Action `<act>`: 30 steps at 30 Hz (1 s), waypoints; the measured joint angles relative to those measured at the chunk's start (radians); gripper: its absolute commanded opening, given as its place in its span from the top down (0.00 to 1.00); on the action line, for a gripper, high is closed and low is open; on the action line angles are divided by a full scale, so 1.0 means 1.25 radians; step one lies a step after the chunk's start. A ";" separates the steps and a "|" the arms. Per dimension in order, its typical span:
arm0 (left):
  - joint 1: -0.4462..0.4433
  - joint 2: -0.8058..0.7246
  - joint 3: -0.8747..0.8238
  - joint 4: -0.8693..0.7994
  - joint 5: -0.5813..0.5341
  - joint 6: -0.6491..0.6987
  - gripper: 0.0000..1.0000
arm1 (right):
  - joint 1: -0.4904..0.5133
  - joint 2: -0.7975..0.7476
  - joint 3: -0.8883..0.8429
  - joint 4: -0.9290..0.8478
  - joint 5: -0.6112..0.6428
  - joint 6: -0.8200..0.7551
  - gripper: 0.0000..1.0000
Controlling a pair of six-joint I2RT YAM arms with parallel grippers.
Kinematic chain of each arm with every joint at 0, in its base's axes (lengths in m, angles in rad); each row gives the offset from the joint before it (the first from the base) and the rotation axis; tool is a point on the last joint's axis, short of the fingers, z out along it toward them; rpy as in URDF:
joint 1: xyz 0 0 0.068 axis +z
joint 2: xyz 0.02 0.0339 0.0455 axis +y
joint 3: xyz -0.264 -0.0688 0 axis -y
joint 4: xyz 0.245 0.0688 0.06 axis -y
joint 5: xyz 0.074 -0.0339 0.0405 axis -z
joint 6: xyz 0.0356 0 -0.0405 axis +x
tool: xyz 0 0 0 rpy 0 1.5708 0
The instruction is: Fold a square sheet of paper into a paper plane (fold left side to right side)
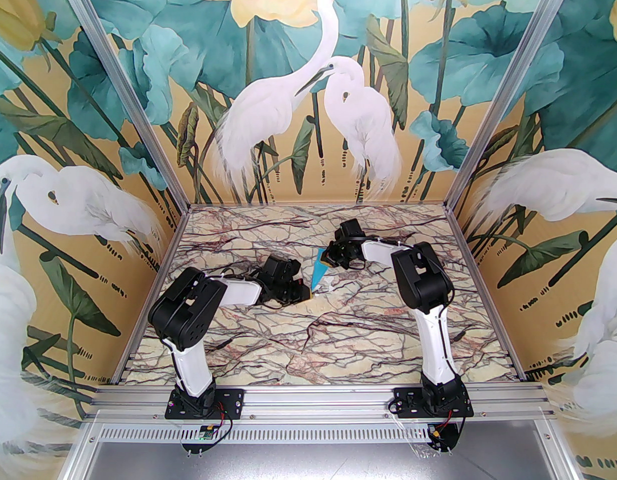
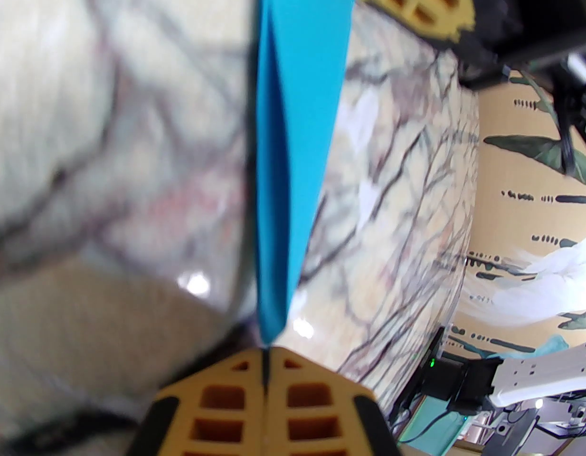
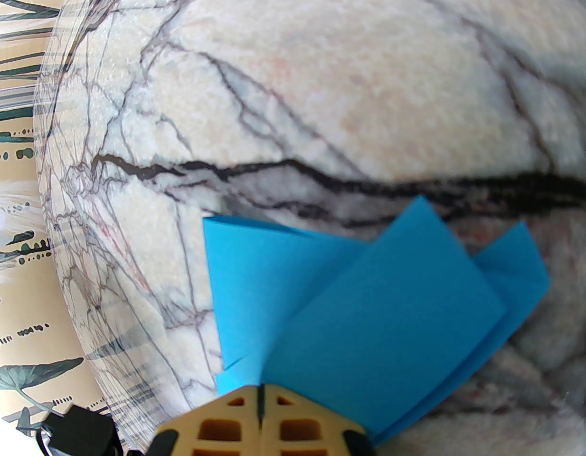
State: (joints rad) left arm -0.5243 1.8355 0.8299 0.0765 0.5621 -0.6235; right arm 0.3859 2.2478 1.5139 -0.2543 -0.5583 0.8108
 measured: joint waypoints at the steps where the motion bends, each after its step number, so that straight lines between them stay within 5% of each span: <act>1: -0.002 -0.005 -0.002 -0.012 0.000 0.000 0.92 | 0.000 0.000 0.000 0.001 0.002 -0.001 0.96; 5: 0.001 -0.023 -0.001 -0.060 0.000 -0.007 0.88 | 0.000 -0.005 0.000 -0.002 0.017 -0.004 0.89; 10: 0.029 -0.040 0.025 -0.095 -0.003 -0.014 0.71 | 0.010 -0.034 0.000 -0.042 0.068 -0.021 0.74; 15: 0.075 -0.067 0.067 -0.097 -0.017 -0.020 0.35 | 0.034 -0.089 0.010 -0.106 0.145 -0.052 0.61; 18: 0.098 -0.079 0.079 -0.094 -0.033 -0.018 0.01 | 0.052 -0.121 0.018 -0.149 0.201 -0.067 0.58; 25: 0.128 -0.106 0.080 -0.094 -0.104 -0.015 0.01 | 0.100 -0.132 0.074 -0.284 0.360 -0.116 0.33; 30: 0.137 -0.129 0.076 -0.091 -0.138 -0.015 0.01 | 0.133 -0.115 0.176 -0.398 0.457 -0.138 0.24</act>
State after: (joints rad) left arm -0.3534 1.6737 0.9245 -0.0372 0.3893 -0.6426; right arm 0.5518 2.1036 1.7344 -0.7517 0.0124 0.6380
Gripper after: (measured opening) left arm 0.994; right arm 0.724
